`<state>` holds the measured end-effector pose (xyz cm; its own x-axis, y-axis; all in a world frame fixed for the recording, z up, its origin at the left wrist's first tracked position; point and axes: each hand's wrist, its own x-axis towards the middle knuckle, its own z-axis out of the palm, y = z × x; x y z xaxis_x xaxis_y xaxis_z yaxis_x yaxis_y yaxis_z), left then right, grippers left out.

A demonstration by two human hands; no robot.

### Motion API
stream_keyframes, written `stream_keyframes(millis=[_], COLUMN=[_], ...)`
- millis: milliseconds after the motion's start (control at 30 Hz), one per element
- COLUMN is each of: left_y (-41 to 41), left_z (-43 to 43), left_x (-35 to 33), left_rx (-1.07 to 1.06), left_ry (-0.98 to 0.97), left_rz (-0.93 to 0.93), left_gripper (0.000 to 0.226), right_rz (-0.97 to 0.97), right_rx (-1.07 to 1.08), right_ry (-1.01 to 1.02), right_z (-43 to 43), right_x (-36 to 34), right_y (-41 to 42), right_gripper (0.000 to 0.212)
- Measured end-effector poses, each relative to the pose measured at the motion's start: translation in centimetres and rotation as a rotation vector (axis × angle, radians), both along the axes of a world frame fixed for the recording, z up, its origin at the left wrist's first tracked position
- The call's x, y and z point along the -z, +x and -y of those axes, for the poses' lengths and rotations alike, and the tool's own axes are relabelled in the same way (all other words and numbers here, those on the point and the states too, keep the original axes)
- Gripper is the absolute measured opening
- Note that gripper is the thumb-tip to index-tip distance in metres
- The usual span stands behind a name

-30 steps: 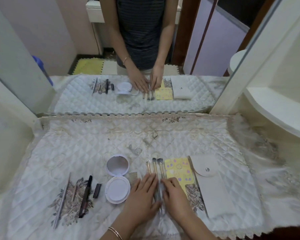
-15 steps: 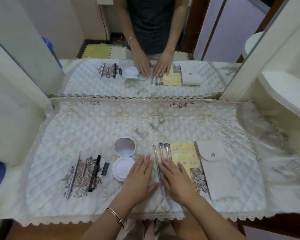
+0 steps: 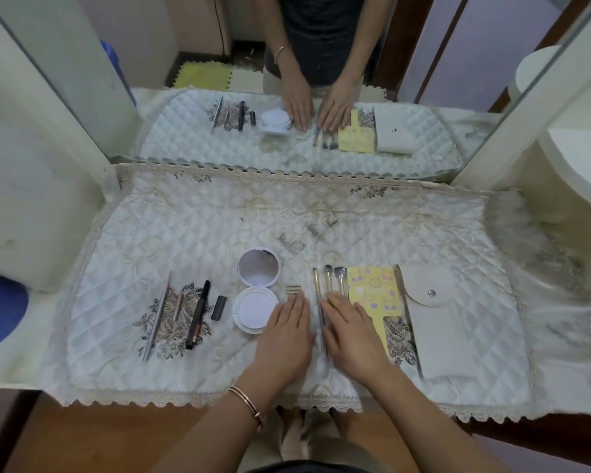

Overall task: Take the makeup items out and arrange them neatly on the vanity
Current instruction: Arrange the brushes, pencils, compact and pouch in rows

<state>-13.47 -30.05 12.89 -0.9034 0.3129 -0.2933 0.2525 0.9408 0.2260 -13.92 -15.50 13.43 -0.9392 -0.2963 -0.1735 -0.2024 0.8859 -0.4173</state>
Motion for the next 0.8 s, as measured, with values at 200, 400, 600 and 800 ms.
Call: stream_keyframes(millis=[200, 400, 600, 800], left_y=[-0.4, 0.0, 1.3, 1.9], left_z=[-0.6, 3.9, 10.8, 13.6], left_x=[-0.2, -1.1, -1.8, -1.7], left_rx=[0.031, -0.124, -0.323, -0.584], left_ry=[0.028, 0.159, 0.143, 0.212], left_rz=[-0.02, -0.093, -0.06, -0.093], left_gripper=[0.057, 0.065, 0.081, 0.054], right_rz=[0.032, -0.1, 0.05, 0.047], right_rx=[-0.017, -0.028, -0.138, -0.073], right_ry=[0.033, -0.124, -0.13, -0.073], right_z=[-0.2, 2.5, 8.6, 10.3], right_x=[0.0, -1.9, -1.7, -1.0], right_y=[0.0, -1.1, -2.4, -2.3], right_gripper=[0.05, 0.052, 0.083, 0.077])
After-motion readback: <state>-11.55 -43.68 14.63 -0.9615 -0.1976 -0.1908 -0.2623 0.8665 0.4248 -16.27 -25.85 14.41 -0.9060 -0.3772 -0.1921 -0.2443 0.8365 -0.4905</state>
